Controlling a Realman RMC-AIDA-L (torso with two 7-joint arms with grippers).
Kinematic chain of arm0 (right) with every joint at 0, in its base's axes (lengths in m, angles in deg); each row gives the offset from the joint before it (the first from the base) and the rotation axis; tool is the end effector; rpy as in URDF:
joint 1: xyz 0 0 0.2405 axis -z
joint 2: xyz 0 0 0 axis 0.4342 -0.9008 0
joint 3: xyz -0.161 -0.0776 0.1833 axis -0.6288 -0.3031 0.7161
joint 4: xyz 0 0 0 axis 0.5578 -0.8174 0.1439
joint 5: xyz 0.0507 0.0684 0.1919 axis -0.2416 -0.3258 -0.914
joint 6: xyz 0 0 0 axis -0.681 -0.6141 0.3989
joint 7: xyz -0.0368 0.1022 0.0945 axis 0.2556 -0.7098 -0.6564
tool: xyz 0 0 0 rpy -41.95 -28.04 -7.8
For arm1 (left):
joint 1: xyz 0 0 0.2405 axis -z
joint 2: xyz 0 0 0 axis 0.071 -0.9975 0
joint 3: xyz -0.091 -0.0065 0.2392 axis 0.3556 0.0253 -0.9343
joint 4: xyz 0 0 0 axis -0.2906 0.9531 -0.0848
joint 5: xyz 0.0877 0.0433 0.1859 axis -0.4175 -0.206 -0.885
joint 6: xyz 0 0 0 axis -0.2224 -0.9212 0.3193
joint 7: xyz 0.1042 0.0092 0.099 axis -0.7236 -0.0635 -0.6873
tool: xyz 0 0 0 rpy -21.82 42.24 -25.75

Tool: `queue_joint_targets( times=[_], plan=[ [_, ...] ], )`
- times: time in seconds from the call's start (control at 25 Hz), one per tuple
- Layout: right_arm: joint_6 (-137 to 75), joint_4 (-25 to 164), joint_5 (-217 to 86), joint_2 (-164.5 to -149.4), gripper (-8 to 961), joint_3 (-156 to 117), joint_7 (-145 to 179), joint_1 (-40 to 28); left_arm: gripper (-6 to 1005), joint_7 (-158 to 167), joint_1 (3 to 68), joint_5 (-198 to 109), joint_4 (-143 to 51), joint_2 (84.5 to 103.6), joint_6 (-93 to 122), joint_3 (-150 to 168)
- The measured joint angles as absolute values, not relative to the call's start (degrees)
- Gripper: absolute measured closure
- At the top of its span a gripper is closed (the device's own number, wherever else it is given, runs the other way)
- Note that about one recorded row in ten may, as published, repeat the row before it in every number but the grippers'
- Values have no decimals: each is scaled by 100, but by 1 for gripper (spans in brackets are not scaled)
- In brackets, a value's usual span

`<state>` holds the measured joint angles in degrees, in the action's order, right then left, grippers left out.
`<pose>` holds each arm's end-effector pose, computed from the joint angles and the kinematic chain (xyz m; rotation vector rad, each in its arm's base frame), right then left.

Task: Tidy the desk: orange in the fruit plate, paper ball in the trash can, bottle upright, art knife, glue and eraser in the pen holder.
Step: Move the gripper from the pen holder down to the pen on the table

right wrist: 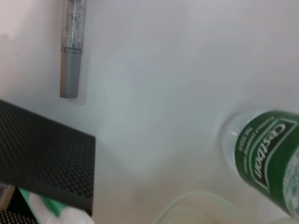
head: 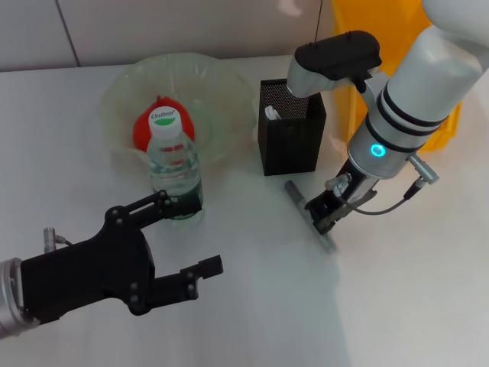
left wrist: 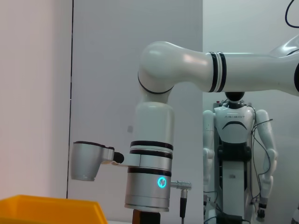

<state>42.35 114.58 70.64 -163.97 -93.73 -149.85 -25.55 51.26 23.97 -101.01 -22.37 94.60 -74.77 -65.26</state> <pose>0.1775 0.3794 -0.0575 -2.3475 1.4157 -0.6514 -0.2505 0.2532 -0.0297 -2.6865 -0.1339 -1.2032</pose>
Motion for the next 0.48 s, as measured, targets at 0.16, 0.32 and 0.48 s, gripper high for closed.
queue_joint_targets(
  times=[0.16, 0.32, 0.48],
  plan=[
    [4340, 11525, 7066, -16383, 916, -9373, -14984, -2542, 214, 5126, 2377, -10101, -2237, 9460, -7487, -6526],
    [4499, 11789, 7071, -16374, 931, -9326, -14983, -2436, 214, 5130, 2375, -10102, -2237, 9457, -7529, -6526],
    [4621, 11973, 7075, -16380, 898, -9339, -14983, -2331, 214, 5130, 2368, -10102, -2237, 9454, -7544, -6532]
  ],
)
